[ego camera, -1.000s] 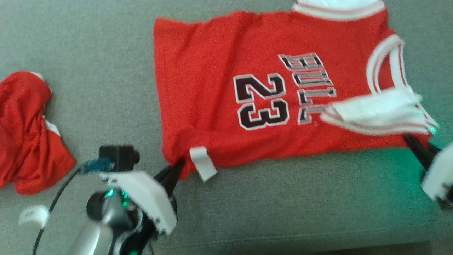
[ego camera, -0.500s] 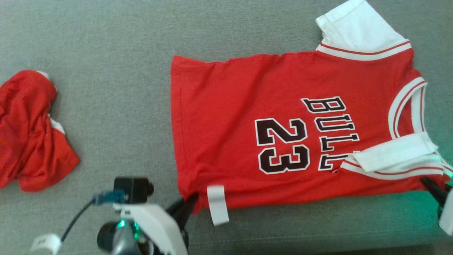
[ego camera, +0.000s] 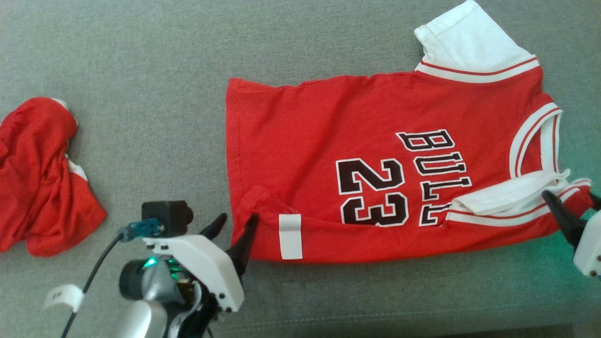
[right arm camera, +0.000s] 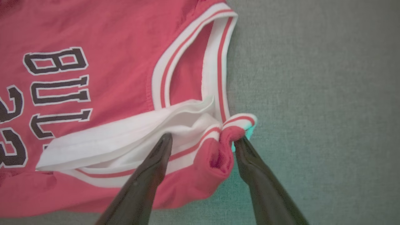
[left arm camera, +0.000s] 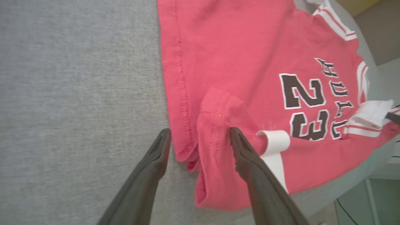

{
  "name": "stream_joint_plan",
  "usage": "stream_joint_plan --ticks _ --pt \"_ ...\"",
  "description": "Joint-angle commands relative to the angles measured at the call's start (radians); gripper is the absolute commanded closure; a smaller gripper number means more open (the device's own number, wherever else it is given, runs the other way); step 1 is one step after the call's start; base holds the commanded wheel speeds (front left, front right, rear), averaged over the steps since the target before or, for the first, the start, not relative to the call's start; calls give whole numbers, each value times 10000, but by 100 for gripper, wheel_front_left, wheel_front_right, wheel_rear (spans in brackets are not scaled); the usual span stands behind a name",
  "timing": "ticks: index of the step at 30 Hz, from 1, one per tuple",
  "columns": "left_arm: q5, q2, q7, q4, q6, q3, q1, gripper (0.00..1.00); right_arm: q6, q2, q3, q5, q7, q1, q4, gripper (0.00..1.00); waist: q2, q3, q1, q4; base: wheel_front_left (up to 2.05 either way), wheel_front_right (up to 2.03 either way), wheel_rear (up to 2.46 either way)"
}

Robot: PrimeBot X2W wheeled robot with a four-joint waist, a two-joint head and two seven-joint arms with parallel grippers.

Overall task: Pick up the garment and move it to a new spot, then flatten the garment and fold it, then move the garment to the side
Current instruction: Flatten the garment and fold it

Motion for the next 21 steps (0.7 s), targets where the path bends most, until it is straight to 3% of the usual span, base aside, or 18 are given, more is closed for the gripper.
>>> stream_joint_plan --ticks 1,6,12,16,21 --pt "221 256 -73 -476 96 379 20 0 -7 -487 60 72 -49 -439 -599 0 0 14 0 -12 0 0 0" --pt "713 750 25 -1238 332 548 64 0 -7 -922 108 286 278 -1007 -1259 0 0 101 0 112 0 0 0" --pt "892 743 116 -1539 264 589 -1053 0 -7 -1073 92 285 566 -2188 -1442 0 0 444 0 427 0 0 0" --pt "932 396 371 -682 1 347 -2809 0 -7 -976 414 -37 778 -3829 -836 0 0 1112 0 695 0 0 0" --pt "1023 -174 553 1340 -310 70 -5144 0 -7 -880 980 -789 882 -6051 654 0 0 2030 0 1060 0 0 0"
